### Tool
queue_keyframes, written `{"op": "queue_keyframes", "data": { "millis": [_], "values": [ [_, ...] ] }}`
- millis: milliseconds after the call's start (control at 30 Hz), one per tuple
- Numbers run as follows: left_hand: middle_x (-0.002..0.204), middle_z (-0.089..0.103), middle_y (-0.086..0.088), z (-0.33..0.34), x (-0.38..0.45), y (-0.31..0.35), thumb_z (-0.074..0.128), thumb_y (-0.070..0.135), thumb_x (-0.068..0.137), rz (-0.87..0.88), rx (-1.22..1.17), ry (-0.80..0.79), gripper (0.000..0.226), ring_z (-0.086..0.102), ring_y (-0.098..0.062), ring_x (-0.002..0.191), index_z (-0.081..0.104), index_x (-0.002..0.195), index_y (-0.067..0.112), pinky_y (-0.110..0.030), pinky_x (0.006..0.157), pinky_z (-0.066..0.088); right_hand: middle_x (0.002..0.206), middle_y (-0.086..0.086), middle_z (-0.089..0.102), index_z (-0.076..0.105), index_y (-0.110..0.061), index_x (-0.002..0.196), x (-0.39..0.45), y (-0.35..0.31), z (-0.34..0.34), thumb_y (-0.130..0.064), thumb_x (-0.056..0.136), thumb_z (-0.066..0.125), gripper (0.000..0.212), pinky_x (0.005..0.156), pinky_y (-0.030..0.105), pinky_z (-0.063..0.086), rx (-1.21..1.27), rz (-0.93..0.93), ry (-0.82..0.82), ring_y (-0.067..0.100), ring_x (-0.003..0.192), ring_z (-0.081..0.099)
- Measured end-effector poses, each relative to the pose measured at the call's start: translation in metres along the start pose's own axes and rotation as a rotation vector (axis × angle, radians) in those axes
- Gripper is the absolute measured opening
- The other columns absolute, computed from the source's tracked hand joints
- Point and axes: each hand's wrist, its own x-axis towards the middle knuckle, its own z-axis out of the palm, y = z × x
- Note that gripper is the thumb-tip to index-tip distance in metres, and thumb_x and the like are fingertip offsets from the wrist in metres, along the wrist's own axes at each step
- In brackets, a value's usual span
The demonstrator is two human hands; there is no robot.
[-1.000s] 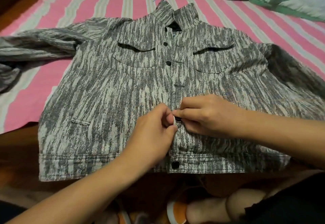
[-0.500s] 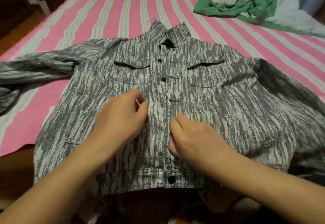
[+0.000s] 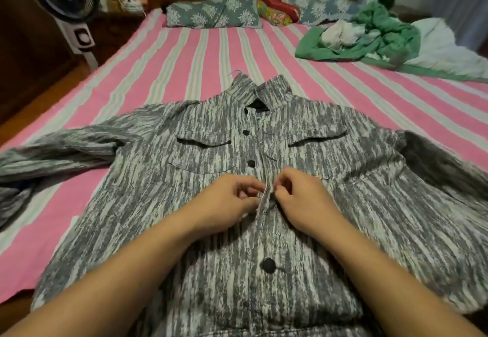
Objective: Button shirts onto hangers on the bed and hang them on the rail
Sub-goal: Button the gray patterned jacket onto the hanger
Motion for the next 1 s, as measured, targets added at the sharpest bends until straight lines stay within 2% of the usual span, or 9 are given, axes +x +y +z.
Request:
{"op": "queue_keyframes", "data": {
  "millis": [100, 167, 267, 333, 400, 567, 667, 767, 1000],
  "values": [
    [0.121, 0.05, 0.021, 0.007, 0.007, -0.015, 0.057, 0.032, 0.101, 0.118, 0.171, 0.013, 0.032, 0.053, 0.012, 0.09, 0.053, 0.123, 0.054, -0.011, 0.082, 0.045, 0.086, -0.004, 0.067, 0.06, -0.025, 0.092, 0.006, -0.007, -0.008, -0.065, 0.098, 0.036, 0.048, 0.074, 0.034, 0.058, 0.198, 0.111, -0.088, 0.013, 0.075, 0.064],
    [0.125, 0.042, 0.025, 0.011, 0.01, -0.018, 0.057, 0.036, 0.101, 0.141, 0.21, 0.003, 0.033, 0.048, 0.01, 0.104, 0.052, 0.128, 0.053, -0.018, 0.101, 0.041, 0.089, -0.002, 0.068, 0.06, -0.02, 0.094, 0.008, -0.012, -0.015, -0.081, 0.087, 0.032, 0.068, 0.073, 0.031, 0.056, 0.197, 0.178, -0.206, 0.015, 0.076, 0.064],
    [0.118, 0.043, 0.023, 0.01, 0.01, -0.019, 0.061, 0.033, 0.099, 0.112, 0.172, -0.012, 0.029, 0.05, 0.006, 0.096, 0.059, 0.123, 0.051, -0.012, 0.087, 0.045, 0.077, -0.001, 0.065, 0.057, -0.015, 0.089, 0.006, -0.012, -0.021, -0.06, 0.091, 0.059, 0.046, 0.061, 0.028, 0.054, 0.273, 0.288, -0.311, 0.015, 0.062, 0.059],
    [0.111, 0.054, 0.019, 0.009, 0.012, -0.02, 0.065, 0.026, 0.097, 0.079, 0.123, 0.072, 0.022, 0.057, 0.004, 0.09, 0.066, 0.106, 0.045, -0.014, 0.079, 0.051, 0.068, 0.0, 0.066, 0.059, -0.011, 0.087, 0.006, -0.008, -0.022, -0.032, 0.094, 0.069, 0.025, 0.072, 0.037, 0.061, 0.499, 0.376, -0.342, 0.016, 0.061, 0.066],
    [0.102, 0.063, 0.015, 0.009, 0.015, -0.022, 0.069, 0.025, 0.095, 0.027, 0.165, 0.158, 0.016, 0.062, 0.0, 0.09, 0.066, 0.105, 0.036, -0.021, 0.084, 0.056, 0.062, 0.0, 0.067, 0.056, -0.01, 0.083, 0.005, -0.004, -0.023, -0.017, 0.093, 0.071, 0.019, 0.074, 0.039, 0.061, 0.602, 0.425, -0.335, 0.019, 0.062, 0.069],
    [0.1, 0.072, 0.014, 0.006, 0.022, -0.016, 0.074, 0.033, 0.091, -0.041, 0.337, 0.077, 0.018, 0.067, -0.002, 0.088, 0.074, 0.109, 0.034, -0.03, 0.087, 0.059, 0.07, 0.002, 0.069, 0.06, -0.01, 0.084, -0.005, -0.007, -0.015, -0.019, 0.091, 0.074, 0.018, 0.077, 0.041, 0.06, 0.641, 0.43, -0.222, 0.019, 0.066, 0.067],
    [0.091, 0.072, 0.012, 0.006, 0.024, -0.012, 0.075, 0.03, 0.091, -0.068, 0.378, 0.075, 0.005, 0.068, -0.005, 0.082, 0.073, 0.094, 0.033, -0.033, 0.083, 0.06, 0.082, 0.0, 0.069, 0.065, -0.021, 0.093, -0.011, -0.019, -0.008, -0.013, 0.088, 0.074, 0.013, 0.071, 0.035, 0.057, 0.487, 0.387, -0.177, 0.014, 0.07, 0.063],
    [0.086, 0.07, 0.008, 0.009, 0.026, -0.007, 0.076, 0.022, 0.09, -0.091, 0.408, 0.1, 0.012, 0.067, -0.01, 0.082, 0.068, 0.082, 0.026, -0.038, 0.084, 0.059, 0.082, -0.005, 0.064, 0.061, -0.026, 0.087, -0.014, -0.03, 0.002, -0.016, 0.09, 0.068, 0.013, 0.066, 0.033, 0.052, 0.267, 0.303, -0.078, 0.012, 0.071, 0.058],
    [0.084, 0.066, 0.007, 0.012, 0.017, -0.003, 0.07, 0.017, 0.094, -0.07, 0.462, 0.173, 0.017, 0.064, -0.009, 0.08, 0.066, 0.08, 0.024, -0.037, 0.082, 0.059, 0.084, -0.008, 0.064, 0.057, -0.026, 0.085, -0.022, -0.033, 0.0, -0.019, 0.096, 0.058, 0.014, 0.06, 0.025, 0.043, 0.166, 0.234, -0.024, 0.008, 0.075, 0.06]
  ]
}}
